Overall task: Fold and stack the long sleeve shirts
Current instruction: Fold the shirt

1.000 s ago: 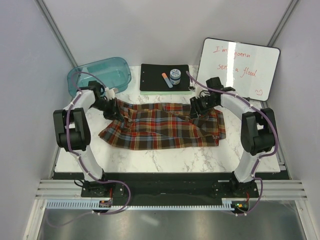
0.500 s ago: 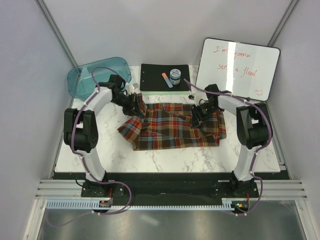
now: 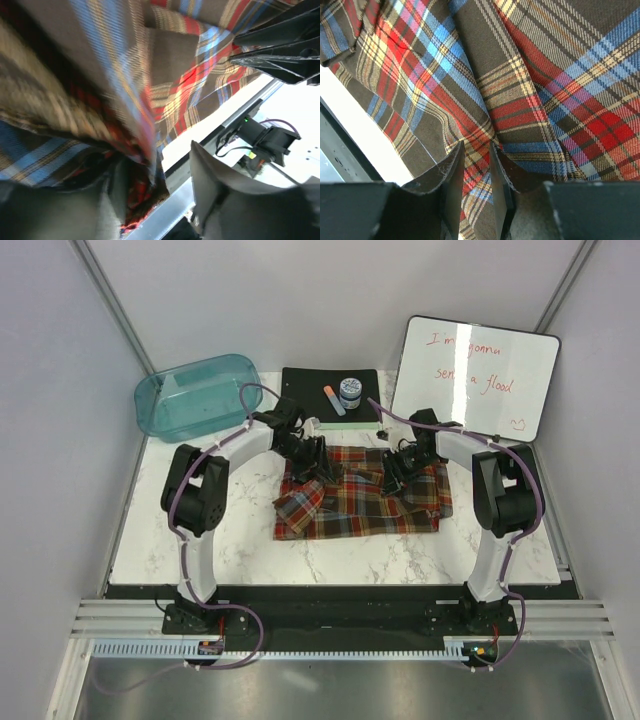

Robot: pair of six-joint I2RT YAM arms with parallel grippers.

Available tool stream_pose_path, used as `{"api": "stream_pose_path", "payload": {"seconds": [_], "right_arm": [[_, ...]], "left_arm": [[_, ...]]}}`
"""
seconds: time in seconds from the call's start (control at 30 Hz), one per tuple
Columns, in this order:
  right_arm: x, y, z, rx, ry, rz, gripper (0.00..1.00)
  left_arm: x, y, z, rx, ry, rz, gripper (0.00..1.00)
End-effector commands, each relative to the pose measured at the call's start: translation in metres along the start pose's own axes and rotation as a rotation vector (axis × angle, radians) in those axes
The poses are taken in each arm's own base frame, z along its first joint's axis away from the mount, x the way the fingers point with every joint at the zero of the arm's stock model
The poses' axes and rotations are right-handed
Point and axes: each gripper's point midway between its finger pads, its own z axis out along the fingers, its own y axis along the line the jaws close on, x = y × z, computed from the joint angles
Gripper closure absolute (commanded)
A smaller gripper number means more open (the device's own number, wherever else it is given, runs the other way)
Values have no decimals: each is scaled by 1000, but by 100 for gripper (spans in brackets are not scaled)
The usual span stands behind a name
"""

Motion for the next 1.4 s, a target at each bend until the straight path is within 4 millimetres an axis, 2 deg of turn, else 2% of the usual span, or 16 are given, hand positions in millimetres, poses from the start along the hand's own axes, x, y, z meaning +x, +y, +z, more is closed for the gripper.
{"api": "stream_pose_path", "payload": {"seconds": [0.0, 0.2, 0.27, 0.4, 0.5, 0.6, 0.63, 0.8, 0.83, 0.9, 0.93, 1.1, 1.2, 1.23, 1.3, 1.37], "right_arm": [[-9, 6, -2, -28, -35, -33, 66], [-13, 10, -8, -19, -50, -37, 66], [-16, 12, -14, -14, -62, -38, 66], [-23, 17, -23, -1, -82, -49, 65], [-27, 18, -30, 11, -94, -52, 65], [-28, 15, -35, 32, -105, -54, 65], [-29, 14, -36, 37, -106, -55, 65], [-34, 11, -44, 67, -124, -58, 65], [-34, 11, -46, 73, -126, -59, 66], [-35, 9, -51, 95, -133, -59, 66], [-32, 5, -52, 114, -124, -54, 66], [-36, -14, -39, 154, -111, -45, 68], [-42, -27, -22, 168, -87, -43, 68], [-45, -26, -17, 171, -78, -61, 68], [-42, -32, -4, 187, -45, -65, 69], [-43, -30, 4, 188, -30, -79, 69]], "left_arm": [[-14, -30, -6, 17, -93, 14, 36], [-19, -69, 7, 108, -117, -19, 35], [-24, -89, 10, 150, -123, 4, 30], [-28, -107, 16, 157, -137, 48, 28], [-32, -117, 7, 171, -165, 103, 28], [-32, -134, -17, 200, -216, 222, 27], [-31, -136, -21, 199, -227, 246, 1], [-27, -122, -53, 81, -272, 442, 1], [-30, -106, -59, 47, -290, 432, 1], [-34, -95, -79, 6, -349, 477, 1], [-37, -77, -82, -42, -365, 490, 1], [-49, -45, -112, -198, -404, 805, 1], [-45, -34, -109, -227, -356, 934, 3], [-36, -33, -102, -193, -296, 1005, 5], [-37, -26, -93, -204, -265, 1011, 16], [-38, -12, -70, -214, -195, 1055, 21]]}}
